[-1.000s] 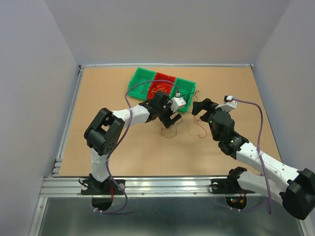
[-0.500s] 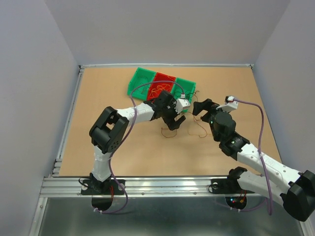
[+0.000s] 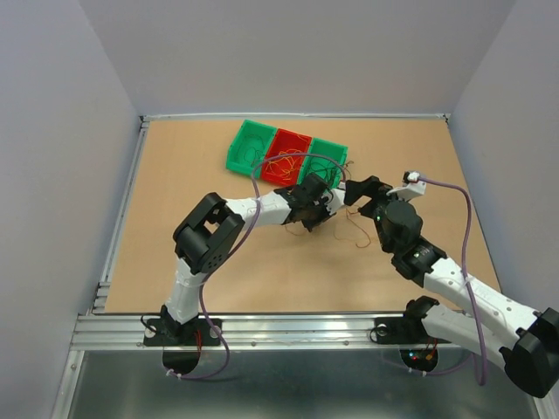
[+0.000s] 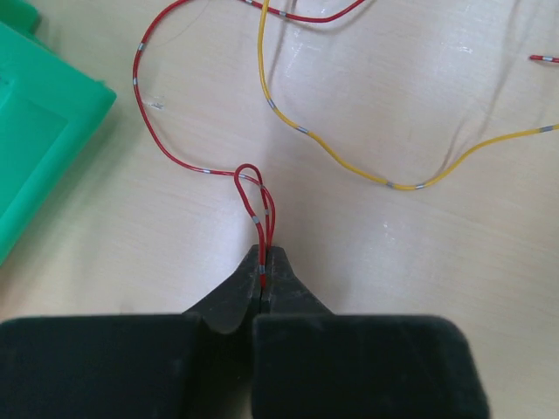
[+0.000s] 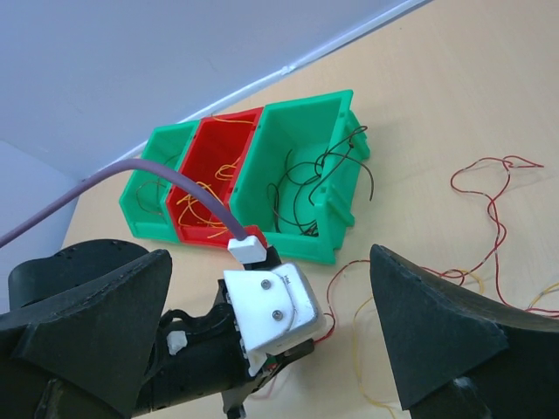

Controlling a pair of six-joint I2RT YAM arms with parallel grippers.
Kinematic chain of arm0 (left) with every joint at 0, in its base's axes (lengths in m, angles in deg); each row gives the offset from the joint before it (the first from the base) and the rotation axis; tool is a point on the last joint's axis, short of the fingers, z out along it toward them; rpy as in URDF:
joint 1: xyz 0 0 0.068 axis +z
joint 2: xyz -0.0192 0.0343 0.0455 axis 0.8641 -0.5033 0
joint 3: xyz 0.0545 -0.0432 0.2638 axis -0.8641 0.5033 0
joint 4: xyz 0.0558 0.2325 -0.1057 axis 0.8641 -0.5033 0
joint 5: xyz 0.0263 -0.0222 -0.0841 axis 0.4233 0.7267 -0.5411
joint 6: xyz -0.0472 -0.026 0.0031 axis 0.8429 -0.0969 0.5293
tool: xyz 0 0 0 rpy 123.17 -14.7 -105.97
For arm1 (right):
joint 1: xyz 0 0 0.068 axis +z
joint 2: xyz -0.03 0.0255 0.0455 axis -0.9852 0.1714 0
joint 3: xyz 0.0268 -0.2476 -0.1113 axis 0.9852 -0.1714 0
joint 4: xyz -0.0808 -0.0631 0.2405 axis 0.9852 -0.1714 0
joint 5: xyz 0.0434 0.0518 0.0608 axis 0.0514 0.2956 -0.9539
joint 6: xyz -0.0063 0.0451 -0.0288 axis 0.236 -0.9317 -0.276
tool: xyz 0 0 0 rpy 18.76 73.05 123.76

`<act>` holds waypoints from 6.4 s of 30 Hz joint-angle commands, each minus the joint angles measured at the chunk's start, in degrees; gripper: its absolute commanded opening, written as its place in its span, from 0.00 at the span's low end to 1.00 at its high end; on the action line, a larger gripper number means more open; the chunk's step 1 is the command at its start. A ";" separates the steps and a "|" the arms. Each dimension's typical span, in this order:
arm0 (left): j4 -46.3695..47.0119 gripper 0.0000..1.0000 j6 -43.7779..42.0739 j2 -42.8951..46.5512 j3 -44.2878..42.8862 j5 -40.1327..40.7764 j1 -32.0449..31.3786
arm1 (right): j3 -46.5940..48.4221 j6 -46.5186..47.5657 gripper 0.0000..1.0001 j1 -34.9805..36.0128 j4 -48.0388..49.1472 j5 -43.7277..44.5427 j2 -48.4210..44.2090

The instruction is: Untangle the cables

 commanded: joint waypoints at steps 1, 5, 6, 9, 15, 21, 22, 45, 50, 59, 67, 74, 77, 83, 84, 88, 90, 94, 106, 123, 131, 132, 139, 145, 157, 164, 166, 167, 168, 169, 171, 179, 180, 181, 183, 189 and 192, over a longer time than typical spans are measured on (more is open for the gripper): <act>-2.17 0.00 -0.96 1.14 0.85 4.23 0.08 | -1.71 0.62 1.00 -0.04 1.93 0.85 -1.56; -0.59 0.00 -1.40 8.76 3.39 0.11 3.14 | -1.98 0.62 1.00 0.05 2.28 0.94 -2.35; -0.15 0.00 -1.40 10.89 3.92 -4.08 4.38 | -2.15 0.53 0.99 -0.04 2.37 0.94 -2.44; 2.92 0.00 0.26 21.32 5.94 -12.89 10.44 | -2.77 0.53 0.99 -0.04 2.90 1.11 -3.06; 21.71 0.00 11.69 37.52 19.55 -17.40 23.19 | -3.21 0.62 0.99 -0.04 4.13 0.15 -2.80; 27.19 0.00 12.57 44.22 23.53 -14.33 23.55 | -1.19 -0.08 0.99 0.05 4.39 -2.75 4.40; 27.02 0.00 12.83 44.13 23.35 -13.19 23.64 | -0.84 -0.26 0.99 -0.04 4.48 -3.10 6.24; 27.98 0.00 14.59 48.96 24.67 -25.05 27.60 | 13.92 11.10 0.42 0.05 4.87 -8.06 37.80; 29.21 0.00 15.56 48.35 25.20 -22.50 28.47 | 9.65 0.13 0.01 -4.07 4.22 -0.83 33.00; 30.26 0.00 20.48 44.13 23.97 -19.59 33.57 | -7.33 -16.34 0.01 -12.08 4.39 10.43 8.03; 30.53 0.00 19.87 44.39 24.05 -18.02 33.92 | -4.79 -12.83 0.01 -11.90 5.19 3.22 11.09; 33.24 0.00 24.67 47.20 25.90 -11.25 37.43 | -7.86 -17.66 0.00 -11.99 -1.31 18.23 -2.57; 35.53 0.00 28.47 48.52 26.87 -10.89 42.96 | -9.97 -17.05 0.01 -11.99 -2.20 20.45 -9.89; 39.05 0.00 32.87 50.02 29.41 -8.26 47.46 | -10.59 -16.61 0.00 -11.90 -2.28 20.98 -13.08; 39.23 0.00 32.79 50.19 29.50 -8.43 47.46 | -10.24 -16.60 0.01 -11.99 -2.28 20.02 -12.47; 39.32 0.00 32.70 50.19 29.59 -7.90 47.55 | -8.66 -16.17 0.01 -11.99 -4.21 21.85 -12.63; 40.62 0.00 32.44 50.54 30.38 -12.17 47.55 | -9.01 -14.50 0.00 -11.99 -4.22 20.03 -15.79; 41.78 0.00 31.65 49.76 29.60 -16.78 46.76 | -8.57 -13.27 0.05 -11.99 -3.60 15.71 -13.62; 35.19 0.00 27.87 41.24 22.39 -17.31 46.05 | -6.72 -11.42 1.00 -11.99 -4.22 13.60 -10.44; 19.63 0.00 17.50 24.71 5.07 -7.03 41.92 | -6.02 -11.77 1.00 -11.99 -3.78 9.64 -7.72; 4.51 0.00 11.16 11.53 -13.20 4.31 35.16 | -6.11 -11.16 1.00 -11.99 -2.64 8.59 -7.01; 2.51 0.00 11.34 8.30 -14.25 5.36 33.94 | -6.28 -11.16 1.00 -11.99 -2.38 8.32 -6.93; -10.06 0.00 11.17 -13.32 -29.18 4.32 30.59 | -6.46 -11.07 1.00 -11.99 -1.32 7.27 -6.22; -31.26 0.00 8.62 -33.57 -55.49 -2.54 30.67 | -6.55 -10.28 1.00 -11.90 -0.27 5.78 -5.70; -11.75 0.37 8.54 -4.48 -22.54 2.63 29.88 | -5.32 -9.05 1.00 -11.99 0.18 3.75 -1.65; -7.54 0.74 6.51 3.34 -14.11 5.10 29.79 | -3.65 -8.69 1.00 -11.99 0.00 4.45 3.00; -6.21 0.76 6.51 5.71 -13.30 5.19 29.79 | -3.12 -8.69 1.00 -11.99 -0.17 4.72 4.14; -5.95 0.78 6.51 6.59 -12.60 5.45 29.79 | -2.86 -8.69 1.00 -11.90 -0.26 5.07 4.84; -4.90 0.79 6.51 8.43 -11.99 5.63 29.79 | -2.68 -8.69 1.00 -11.99 -0.26 5.07 5.03; -4.19 0.79 6.59 9.49 -11.20 5.46 29.79 | -2.59 -8.69 1.00 -11.90 -0.44 5.42 5.20; -2.27 0.80 6.86 12.82 -8.82 5.37 29.79 | -2.33 -8.78 1.00 -12.08 -0.53 5.86 5.64; 16.78 0.94 8.70 31.53 10.20 7.03 29.53 | 0.83 -10.54 1.00 -20.67 -1.49 -6.52 13.46; 23.08 0.99 9.23 36.78 12.69 7.99 29.44 | 1.18 -10.54 1.00 -21.30 -1.49 -7.66 14.25; 26.02 0.99 9.49 39.44 14.89 8.61 29.44 | 1.45 -10.71 1.00 -21.83 -1.49 -8.81 15.56; 32.97 0.99 10.46 45.78 20.44 10.29 29.53 | 2.67 -10.80 1.00 -23.67 -1.49 -11.36 17.24; 44.67 0.99 19.06 52.83 26.43 6.87 30.14 | 11.89 -12.30 1.00 -26.40 -4.74 -18.92 27.43; 46.52 0.99 21.87 51.26 25.38 1.25 30.06 | 16.45 -14.23 1.00 -26.41 -7.20 -21.55 32.44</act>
